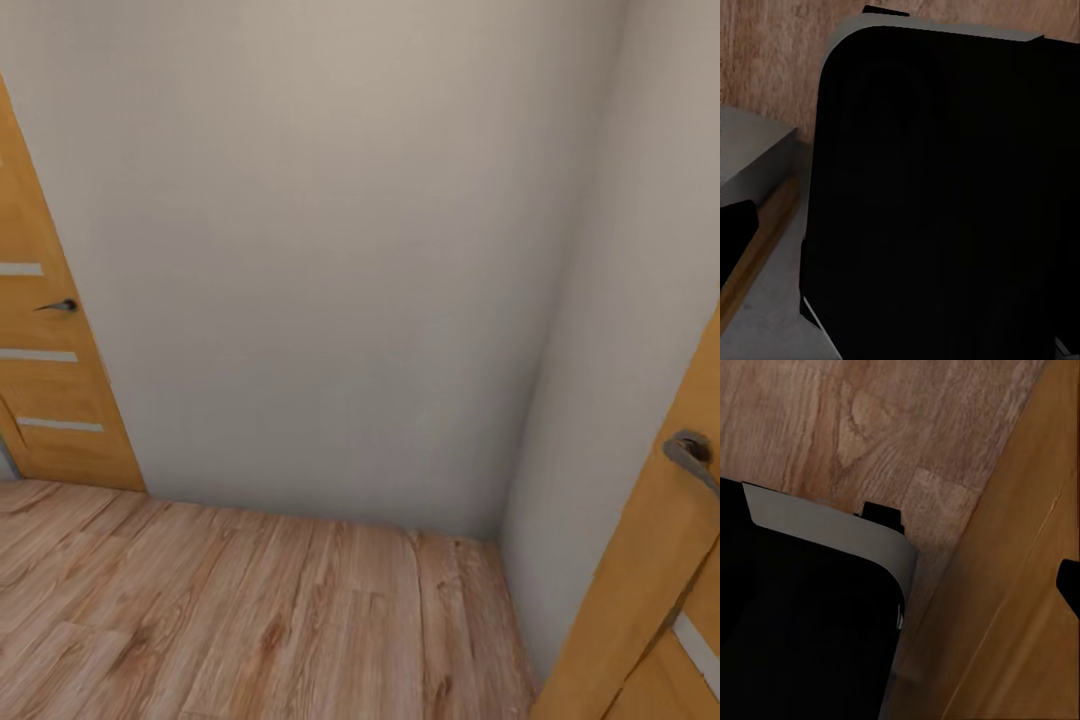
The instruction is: Move the two storage containers from the living room to the garage. In the garage, place one container on the floor and stack the other container on top of it (either order is fine).
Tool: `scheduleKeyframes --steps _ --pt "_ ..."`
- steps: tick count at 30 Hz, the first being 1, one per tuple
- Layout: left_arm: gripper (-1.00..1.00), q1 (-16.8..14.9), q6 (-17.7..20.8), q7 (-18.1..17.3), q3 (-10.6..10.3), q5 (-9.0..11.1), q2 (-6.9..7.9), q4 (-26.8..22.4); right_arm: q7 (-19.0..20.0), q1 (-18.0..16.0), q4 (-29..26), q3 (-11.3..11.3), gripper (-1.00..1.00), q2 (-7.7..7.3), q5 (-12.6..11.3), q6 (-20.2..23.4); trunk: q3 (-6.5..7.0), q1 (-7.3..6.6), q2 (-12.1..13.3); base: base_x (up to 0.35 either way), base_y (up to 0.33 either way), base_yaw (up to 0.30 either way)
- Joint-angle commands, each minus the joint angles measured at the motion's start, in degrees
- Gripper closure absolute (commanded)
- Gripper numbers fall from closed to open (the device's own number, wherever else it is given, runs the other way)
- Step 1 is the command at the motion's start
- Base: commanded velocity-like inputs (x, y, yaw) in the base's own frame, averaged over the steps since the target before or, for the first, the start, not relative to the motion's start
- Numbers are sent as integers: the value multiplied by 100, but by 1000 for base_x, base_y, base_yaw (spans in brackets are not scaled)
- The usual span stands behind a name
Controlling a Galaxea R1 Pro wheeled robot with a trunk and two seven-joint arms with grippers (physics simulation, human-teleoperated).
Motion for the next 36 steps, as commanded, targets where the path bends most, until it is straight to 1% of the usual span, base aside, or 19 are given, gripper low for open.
scheduleKeyframes --steps 1,23,36 --pt "-100 -2 -8 0 1 42 -1 -1 -16 -8 19 23 -100 -1 21 -34 -5 3 -3 319 0 262" --pt "-100 -2 -8 0 1 46 -1 -1 -16 -8 19 23 -100 -1 21 -28 -5 3 -3 319 0 268" --pt "-100 -2 -8 0 1 46 -7 -1 62 -8 19 23 -100 5 20 4 -5 3 -3 319 0 269"
